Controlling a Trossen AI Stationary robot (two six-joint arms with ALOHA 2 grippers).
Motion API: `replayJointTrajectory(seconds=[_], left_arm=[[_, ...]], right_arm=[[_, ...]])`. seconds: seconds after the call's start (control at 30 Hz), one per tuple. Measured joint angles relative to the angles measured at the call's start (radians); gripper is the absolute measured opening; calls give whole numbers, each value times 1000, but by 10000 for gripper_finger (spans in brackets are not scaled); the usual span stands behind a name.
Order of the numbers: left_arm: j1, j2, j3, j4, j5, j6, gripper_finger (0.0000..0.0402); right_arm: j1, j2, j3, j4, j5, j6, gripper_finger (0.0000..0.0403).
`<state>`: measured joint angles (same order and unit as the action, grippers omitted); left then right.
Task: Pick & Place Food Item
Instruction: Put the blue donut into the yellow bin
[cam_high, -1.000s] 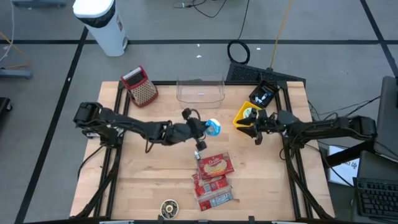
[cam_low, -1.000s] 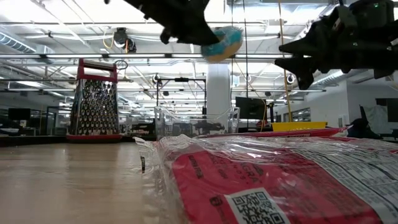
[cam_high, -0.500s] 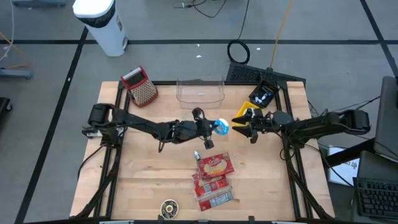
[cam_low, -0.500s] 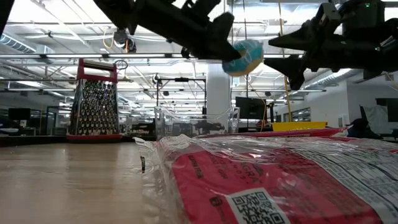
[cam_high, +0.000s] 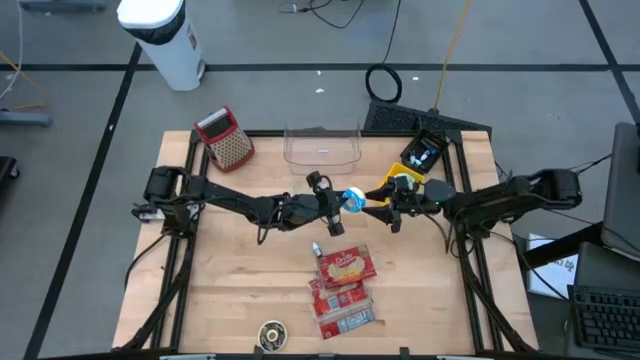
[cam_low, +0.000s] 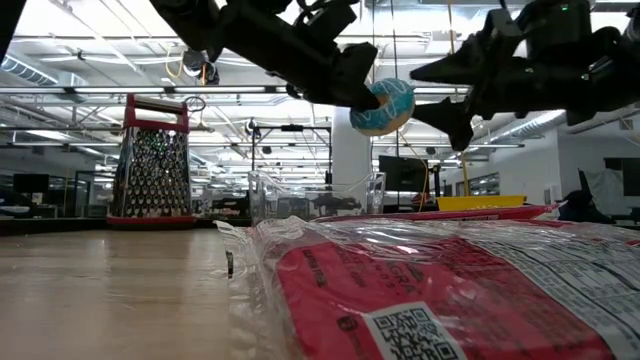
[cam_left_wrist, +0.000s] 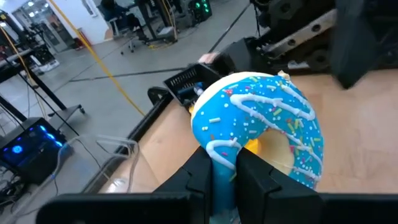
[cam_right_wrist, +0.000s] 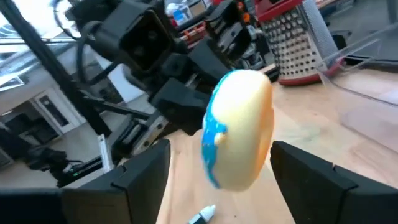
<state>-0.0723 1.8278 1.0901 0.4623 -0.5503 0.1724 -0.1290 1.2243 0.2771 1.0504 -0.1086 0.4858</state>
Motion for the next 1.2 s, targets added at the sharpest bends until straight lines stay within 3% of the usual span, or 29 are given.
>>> replayJointTrajectory(seconds=[0.43, 1.07, 1.2], left_arm=[[-8, 0, 0, -83, 29, -80, 47], [-10, -1, 0, -143, 39, -131, 47], [-10, -1, 0, -145, 82, -163, 47]], right_arm=[[7, 153, 73, 1, 4, 53, 232], [6, 156, 73, 10, -36, 53, 93], [6, 156, 72, 10, -51, 52, 71]])
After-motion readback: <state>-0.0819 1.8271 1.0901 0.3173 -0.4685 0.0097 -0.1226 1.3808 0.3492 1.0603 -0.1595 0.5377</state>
